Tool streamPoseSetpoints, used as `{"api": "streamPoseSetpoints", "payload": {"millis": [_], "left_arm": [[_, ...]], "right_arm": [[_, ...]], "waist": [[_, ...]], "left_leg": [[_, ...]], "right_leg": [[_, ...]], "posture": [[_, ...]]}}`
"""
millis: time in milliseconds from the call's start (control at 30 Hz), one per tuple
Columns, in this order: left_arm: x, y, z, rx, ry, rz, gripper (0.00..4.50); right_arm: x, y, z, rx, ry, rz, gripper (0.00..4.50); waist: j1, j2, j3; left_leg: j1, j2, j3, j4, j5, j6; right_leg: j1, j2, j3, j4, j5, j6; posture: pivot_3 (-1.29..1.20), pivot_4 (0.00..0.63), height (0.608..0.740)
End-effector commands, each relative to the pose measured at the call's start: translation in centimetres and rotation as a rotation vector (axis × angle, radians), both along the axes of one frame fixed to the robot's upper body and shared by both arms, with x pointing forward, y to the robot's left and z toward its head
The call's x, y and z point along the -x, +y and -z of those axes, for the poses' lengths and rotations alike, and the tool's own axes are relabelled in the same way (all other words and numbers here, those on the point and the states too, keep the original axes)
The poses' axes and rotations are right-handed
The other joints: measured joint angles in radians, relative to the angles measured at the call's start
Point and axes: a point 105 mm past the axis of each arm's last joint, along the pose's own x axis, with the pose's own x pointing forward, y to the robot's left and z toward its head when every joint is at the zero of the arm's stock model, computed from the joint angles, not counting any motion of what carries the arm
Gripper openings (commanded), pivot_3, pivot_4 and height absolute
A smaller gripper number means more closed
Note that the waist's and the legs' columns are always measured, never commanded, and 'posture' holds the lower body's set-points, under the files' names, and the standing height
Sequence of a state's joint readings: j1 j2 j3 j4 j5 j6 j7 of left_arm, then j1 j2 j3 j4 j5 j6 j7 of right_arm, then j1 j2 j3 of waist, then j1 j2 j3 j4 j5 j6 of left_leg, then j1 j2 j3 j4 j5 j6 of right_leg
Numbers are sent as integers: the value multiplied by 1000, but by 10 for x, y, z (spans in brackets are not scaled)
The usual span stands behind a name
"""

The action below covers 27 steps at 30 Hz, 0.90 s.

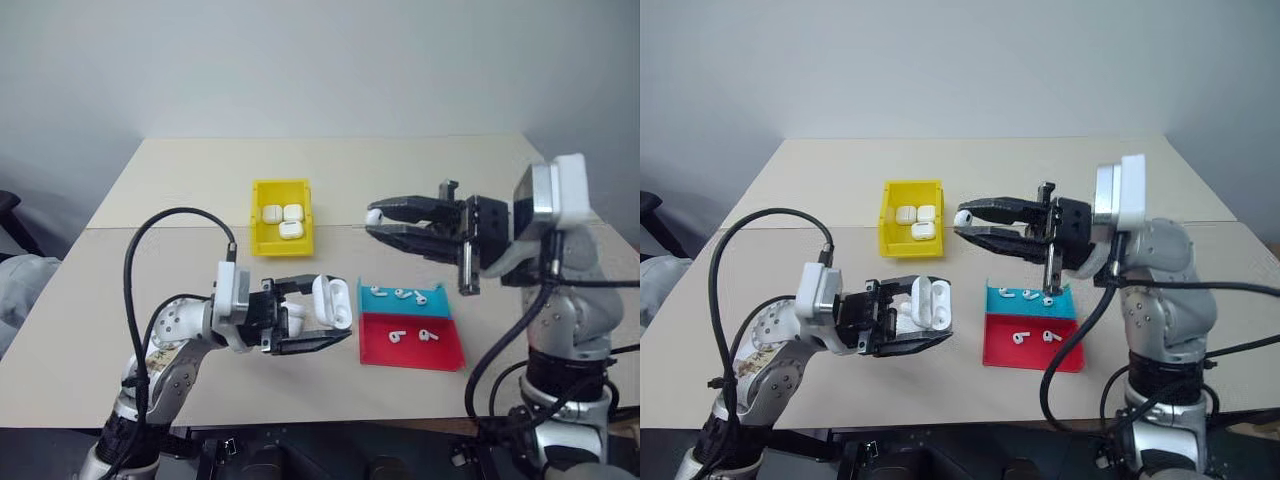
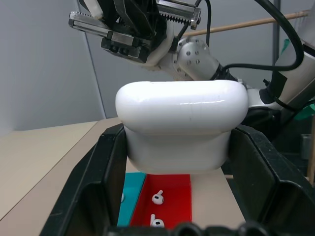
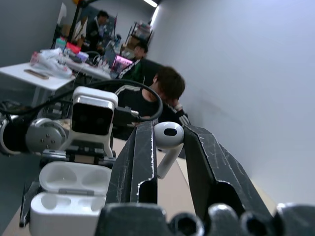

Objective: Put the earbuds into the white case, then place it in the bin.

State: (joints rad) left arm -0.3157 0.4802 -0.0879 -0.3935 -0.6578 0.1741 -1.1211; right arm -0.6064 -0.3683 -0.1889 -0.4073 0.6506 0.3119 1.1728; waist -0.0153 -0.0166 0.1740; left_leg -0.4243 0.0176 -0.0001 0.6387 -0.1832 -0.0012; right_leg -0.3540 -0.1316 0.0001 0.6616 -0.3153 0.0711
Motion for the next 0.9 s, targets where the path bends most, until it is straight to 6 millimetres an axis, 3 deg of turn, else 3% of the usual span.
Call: {"api": "streamPoseSetpoints", "payload": {"millis": [33, 300, 900], "left_arm": [[3, -2, -7, -1, -25, 30, 2781], [7, -4, -12, -31, -55, 56, 2781], [15, -4, -11, -50, -70, 69, 2781]], "right_arm": [[11, 4, -4, -47, -66, -19, 717], [20, 6, 20, 13, -83, -81, 717], [18, 15, 44, 59, -87, -99, 717]], "waist": [[-1, 0, 0], [1, 0, 0], [1, 0, 0]], "left_leg": [[0, 0, 0, 0, 0, 0], [0, 0, 0, -1, 0, 0], [1, 0, 0, -2, 0, 0]], "right_leg": [[0, 0, 0, 0, 0, 0], [0, 0, 0, -1, 0, 0], [0, 0, 0, -1, 0, 0]], "posture": [[0, 150, 740], [0, 150, 740], [0, 150, 740]]}}
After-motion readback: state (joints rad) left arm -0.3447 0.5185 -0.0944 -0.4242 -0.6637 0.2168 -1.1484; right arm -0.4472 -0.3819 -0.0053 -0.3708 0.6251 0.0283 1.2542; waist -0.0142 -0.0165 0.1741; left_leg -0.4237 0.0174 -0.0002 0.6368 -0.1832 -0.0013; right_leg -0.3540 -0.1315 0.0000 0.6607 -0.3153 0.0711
